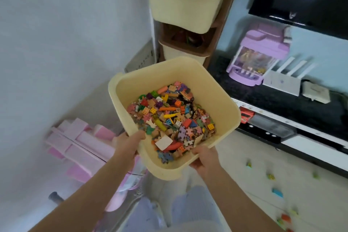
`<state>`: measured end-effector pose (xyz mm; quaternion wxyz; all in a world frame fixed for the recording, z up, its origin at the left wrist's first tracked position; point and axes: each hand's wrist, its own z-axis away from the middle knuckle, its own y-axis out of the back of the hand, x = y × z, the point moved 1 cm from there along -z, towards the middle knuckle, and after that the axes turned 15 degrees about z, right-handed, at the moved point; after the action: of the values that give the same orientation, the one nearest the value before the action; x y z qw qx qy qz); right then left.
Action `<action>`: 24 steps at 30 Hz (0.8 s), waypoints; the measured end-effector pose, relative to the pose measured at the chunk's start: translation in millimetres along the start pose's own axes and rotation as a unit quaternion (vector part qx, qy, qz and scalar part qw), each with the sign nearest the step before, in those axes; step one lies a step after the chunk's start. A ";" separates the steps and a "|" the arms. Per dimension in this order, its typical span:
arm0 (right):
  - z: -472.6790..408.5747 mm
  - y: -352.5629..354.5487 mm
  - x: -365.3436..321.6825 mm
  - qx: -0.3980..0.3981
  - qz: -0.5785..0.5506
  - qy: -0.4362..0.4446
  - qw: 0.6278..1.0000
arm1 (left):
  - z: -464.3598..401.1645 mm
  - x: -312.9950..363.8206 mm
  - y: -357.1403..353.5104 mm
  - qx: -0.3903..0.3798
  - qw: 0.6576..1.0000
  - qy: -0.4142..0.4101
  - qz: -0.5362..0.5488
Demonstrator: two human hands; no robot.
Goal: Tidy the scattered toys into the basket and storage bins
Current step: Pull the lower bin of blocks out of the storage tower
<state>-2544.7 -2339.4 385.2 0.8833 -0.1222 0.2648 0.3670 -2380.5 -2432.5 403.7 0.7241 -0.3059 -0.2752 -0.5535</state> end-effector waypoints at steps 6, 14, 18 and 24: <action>-0.7 71.9 30.7 0.038 -0.034 -0.022 0.998 | 27.8 -58.0 -29.4 -0.037 0.998 0.017 -0.040; 11.7 222.2 102.4 0.156 -0.154 -0.074 0.973 | 92.9 -172.0 -104.3 -0.150 0.971 0.077 -0.173; 31.3 261.5 139.8 0.219 -0.243 -0.098 0.940 | 114.2 -210.2 -131.9 -0.225 0.930 0.118 -0.265; 63.9 260.6 198.5 0.306 -0.390 -0.104 0.863 | 137.0 -241.9 -155.0 -0.334 0.848 0.123 -0.393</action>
<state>-2589.1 -2014.7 321.9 0.9697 0.0994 0.2014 -0.0958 -2596.0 -2208.0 337.4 0.3279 -0.3250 -0.0795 -0.8835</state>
